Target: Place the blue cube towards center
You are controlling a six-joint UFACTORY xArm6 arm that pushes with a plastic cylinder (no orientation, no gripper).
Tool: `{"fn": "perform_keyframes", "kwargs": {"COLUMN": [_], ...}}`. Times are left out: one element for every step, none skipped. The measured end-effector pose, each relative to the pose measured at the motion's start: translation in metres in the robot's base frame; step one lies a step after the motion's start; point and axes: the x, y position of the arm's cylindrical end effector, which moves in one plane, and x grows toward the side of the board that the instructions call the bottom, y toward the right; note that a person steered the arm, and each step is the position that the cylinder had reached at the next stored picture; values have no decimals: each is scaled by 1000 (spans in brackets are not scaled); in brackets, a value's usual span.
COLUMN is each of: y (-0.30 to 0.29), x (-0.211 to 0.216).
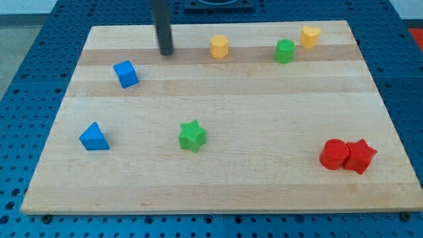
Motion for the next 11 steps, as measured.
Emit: {"fn": "perform_keyframes", "kwargs": {"y": [-19,-41,-74,-74,-70,-70,-70,-70,-68,-69,-80], "x": [1,6,16,17,49,49,49,86,98,98,98]}}
